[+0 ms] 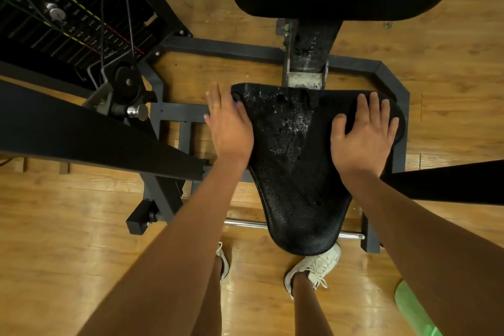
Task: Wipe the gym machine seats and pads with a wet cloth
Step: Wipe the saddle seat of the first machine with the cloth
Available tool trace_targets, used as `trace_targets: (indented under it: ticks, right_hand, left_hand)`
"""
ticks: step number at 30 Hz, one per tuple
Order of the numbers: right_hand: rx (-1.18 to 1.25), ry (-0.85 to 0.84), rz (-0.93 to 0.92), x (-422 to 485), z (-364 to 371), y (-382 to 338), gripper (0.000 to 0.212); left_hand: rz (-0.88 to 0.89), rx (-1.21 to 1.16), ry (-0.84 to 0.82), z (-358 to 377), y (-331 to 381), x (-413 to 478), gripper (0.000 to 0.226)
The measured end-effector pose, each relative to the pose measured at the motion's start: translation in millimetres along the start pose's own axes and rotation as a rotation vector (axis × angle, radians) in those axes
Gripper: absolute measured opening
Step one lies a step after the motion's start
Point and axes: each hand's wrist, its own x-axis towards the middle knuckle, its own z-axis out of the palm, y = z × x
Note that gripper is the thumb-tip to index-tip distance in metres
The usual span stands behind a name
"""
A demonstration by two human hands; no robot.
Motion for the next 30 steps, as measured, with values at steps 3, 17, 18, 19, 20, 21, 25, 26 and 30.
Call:
trace_targets:
  ticks: [3, 17, 18, 19, 20, 21, 25, 26, 30]
  right_hand:
    - [-0.005, 0.008, -0.004, 0.2, 2.2, -1.4, 0.061]
    - [-0.002, -0.008, 0.001, -1.1, -2.5, 2.2, 0.062]
    - [-0.001, -0.007, 0.001, -1.7, -1.6, 0.7, 0.062]
    - [-0.002, -0.004, -0.002, -2.6, -0.6, -1.1, 0.062]
    - [-0.003, 0.001, -0.005, -3.0, 0.0, -2.3, 0.061]
    - [-0.004, 0.003, -0.008, -3.2, 0.2, -2.5, 0.061]
    - [-0.012, 0.008, -0.003, -2.6, -0.1, -0.6, 0.061]
    - [-0.011, 0.008, 0.000, -2.7, -0.2, -1.4, 0.061]
    - [-0.013, 0.014, -0.006, -1.4, -1.7, 0.4, 0.061]
  left_hand:
    - [-0.018, 0.064, 0.007, 1.1, -0.8, 17.5, 0.043]
    - [0.007, -0.112, -0.136, 1.8, -4.9, -165.6, 0.049]
    - [0.013, -0.112, -0.119, -2.6, -7.9, -141.3, 0.047]
    - [0.025, -0.096, -0.109, -8.0, -12.7, -114.8, 0.047]
    - [0.052, -0.066, -0.108, -14.6, -18.4, -87.5, 0.047]
    - [0.084, -0.030, -0.125, -22.1, -23.8, -60.6, 0.046]
    - [0.249, 0.009, -0.387, -46.2, -29.2, 30.0, 0.045]
    - [0.277, 0.025, -0.466, -50.9, -25.4, 44.6, 0.044]
    - [0.383, 0.129, -0.656, -49.5, 5.5, 84.2, 0.039]
